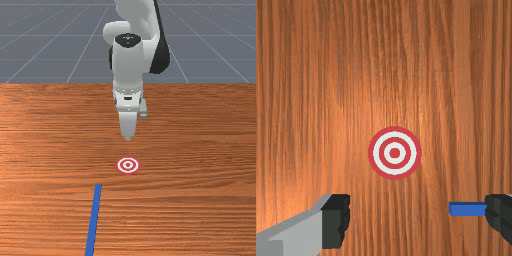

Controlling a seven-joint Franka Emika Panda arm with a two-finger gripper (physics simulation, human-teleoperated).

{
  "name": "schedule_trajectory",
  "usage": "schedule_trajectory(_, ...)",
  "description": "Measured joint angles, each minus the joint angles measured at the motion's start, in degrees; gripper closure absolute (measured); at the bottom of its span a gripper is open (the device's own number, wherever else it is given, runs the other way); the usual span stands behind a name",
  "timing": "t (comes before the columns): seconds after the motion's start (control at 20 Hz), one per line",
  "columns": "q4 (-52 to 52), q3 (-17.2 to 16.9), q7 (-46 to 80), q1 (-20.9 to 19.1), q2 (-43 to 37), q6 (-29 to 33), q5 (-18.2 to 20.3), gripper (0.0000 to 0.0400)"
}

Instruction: Pull the pivot to the target area

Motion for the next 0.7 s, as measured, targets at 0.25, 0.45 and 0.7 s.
schedule_trajectory(0.25, 24.7, 0.0, 0.0, 0.0, -5.1, -31.3, 0.0, 0.0367)
schedule_trajectory(0.45, 29.2, 0.1, 0.3, 0.1, -2.7, -36.5, 0.0, 0.0050)
schedule_trajectory(0.7, 37.1, 1.3, -9.7, -0.6, 2.8, -35.9, -0.9, 0.0003)
